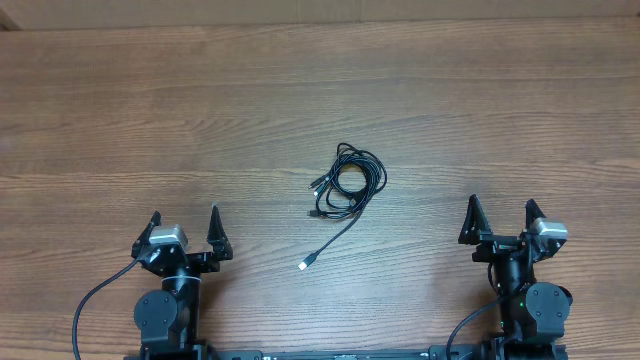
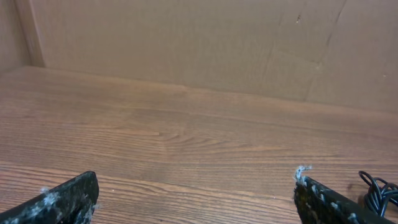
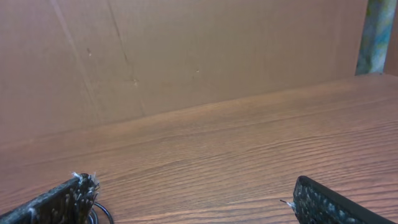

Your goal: Untangle cables

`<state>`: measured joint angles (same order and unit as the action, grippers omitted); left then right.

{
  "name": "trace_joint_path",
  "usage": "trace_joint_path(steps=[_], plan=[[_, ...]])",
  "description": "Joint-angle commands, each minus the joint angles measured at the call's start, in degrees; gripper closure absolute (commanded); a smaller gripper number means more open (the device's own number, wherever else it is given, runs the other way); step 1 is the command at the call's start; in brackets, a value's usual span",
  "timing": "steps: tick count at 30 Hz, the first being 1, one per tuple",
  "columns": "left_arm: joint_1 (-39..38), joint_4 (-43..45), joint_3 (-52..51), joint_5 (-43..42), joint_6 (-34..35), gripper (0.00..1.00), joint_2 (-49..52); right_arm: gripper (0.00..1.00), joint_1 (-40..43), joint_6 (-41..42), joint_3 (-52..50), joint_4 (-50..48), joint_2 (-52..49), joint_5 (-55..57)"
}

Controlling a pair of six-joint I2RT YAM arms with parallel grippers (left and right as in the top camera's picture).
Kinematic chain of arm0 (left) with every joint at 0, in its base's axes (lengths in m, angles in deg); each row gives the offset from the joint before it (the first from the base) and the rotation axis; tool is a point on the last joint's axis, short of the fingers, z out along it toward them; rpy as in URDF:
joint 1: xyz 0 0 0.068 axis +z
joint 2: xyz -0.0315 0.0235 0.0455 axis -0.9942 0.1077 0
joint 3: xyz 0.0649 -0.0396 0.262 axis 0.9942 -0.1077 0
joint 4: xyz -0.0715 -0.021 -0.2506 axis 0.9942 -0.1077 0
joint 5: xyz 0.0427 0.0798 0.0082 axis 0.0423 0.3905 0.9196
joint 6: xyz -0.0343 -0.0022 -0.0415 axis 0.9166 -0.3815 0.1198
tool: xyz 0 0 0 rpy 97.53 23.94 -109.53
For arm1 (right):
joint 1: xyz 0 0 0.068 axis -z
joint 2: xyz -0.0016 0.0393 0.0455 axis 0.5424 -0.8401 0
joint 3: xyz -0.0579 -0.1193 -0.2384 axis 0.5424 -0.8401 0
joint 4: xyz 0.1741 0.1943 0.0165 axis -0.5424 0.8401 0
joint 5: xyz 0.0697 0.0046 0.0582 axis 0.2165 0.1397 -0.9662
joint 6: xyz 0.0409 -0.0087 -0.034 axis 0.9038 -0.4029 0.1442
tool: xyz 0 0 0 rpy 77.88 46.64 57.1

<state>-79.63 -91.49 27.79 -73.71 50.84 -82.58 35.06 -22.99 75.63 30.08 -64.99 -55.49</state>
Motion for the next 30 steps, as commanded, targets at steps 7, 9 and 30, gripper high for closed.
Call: trace_joint_path(steps=[7, 9, 30], plan=[[0.31, -0.09, -0.20, -0.46, -0.87, 0.00, -0.09, 0.00, 0.04, 0.22, -0.59, -0.35, 0.26, 0.76], [0.31, -0.09, -0.20, -0.46, -0.87, 0.00, -0.09, 0.00, 0.04, 0.22, -0.59, -0.35, 0.26, 0.76], [0.31, -0.09, -0.15, -1.31, 2.43, 0.00, -0.09, 0.00, 0.04, 0.22, -0.59, -0.35, 0.26, 0.76]])
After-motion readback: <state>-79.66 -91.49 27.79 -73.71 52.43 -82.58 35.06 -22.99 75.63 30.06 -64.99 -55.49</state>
